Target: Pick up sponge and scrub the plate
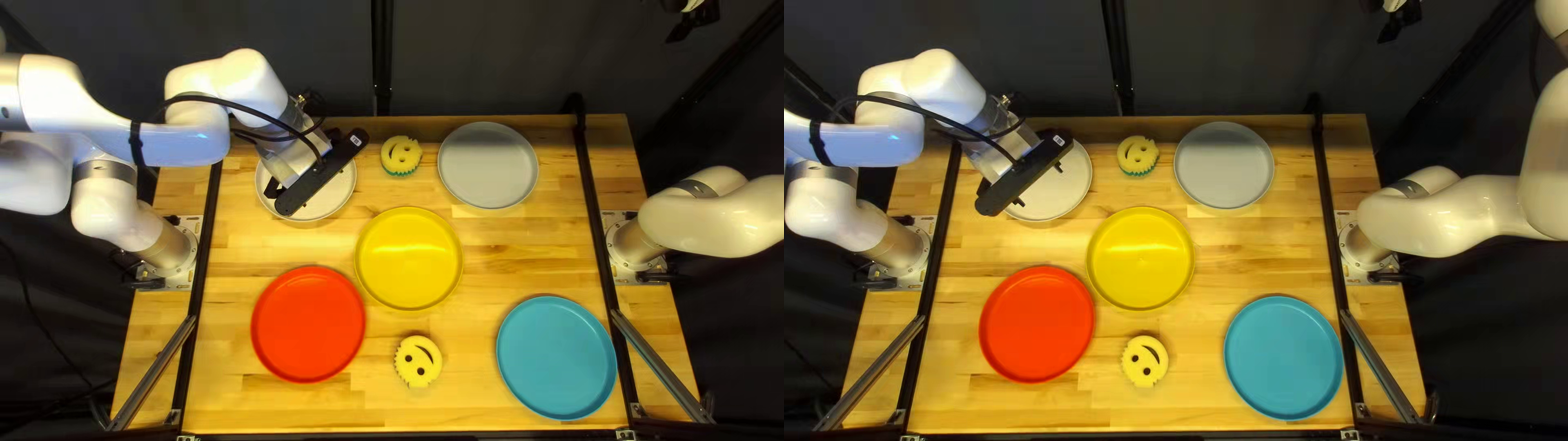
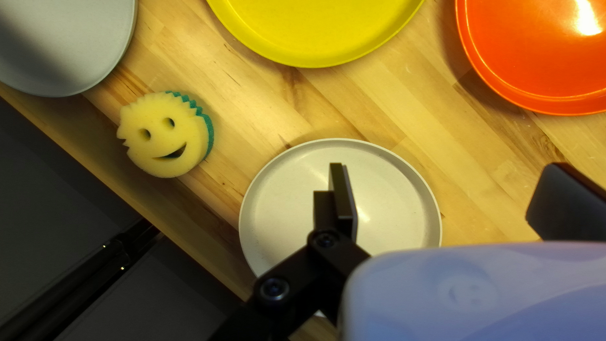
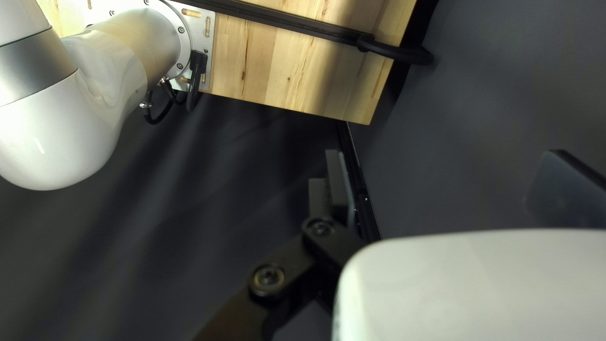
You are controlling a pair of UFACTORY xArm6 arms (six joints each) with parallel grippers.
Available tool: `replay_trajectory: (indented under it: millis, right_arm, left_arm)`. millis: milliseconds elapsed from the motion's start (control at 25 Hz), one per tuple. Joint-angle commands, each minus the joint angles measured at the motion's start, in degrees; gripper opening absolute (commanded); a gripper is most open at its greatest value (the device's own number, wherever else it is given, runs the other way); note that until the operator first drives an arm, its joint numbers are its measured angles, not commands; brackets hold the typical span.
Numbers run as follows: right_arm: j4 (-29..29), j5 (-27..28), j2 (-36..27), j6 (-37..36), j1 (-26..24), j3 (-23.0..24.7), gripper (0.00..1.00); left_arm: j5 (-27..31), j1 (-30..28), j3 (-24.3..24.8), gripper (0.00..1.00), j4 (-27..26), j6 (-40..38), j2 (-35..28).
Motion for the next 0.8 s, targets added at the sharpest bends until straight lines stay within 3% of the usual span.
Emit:
replay_trajectory:
  millis: [40,240,480,800]
  right_arm:
    - [0.0,0.0,0.0,0.0,0.0,0.0,1.0]
    - [0.0,0.0,0.0,0.0,0.0,0.0,1.0]
    - [0.0,0.0,0.0,0.0,0.0,0.0,1.0]
    - [0.0,0.0,0.0,0.0,0.0,0.0,1.0]
  left_arm:
    - [-9.92,-6.39,-2.45,1.0,-0.06,-3.91,9.68]
    - [-12.81,-10.91,-10.62,1.0,-2.01,-3.81,19.87]
    - [-13.59,-16.3,-17.78,1.0,-2.09,-4.43,26.93]
    - [-18.35,-24.56,-23.2,1.0,6.37,-11.35,35.68]
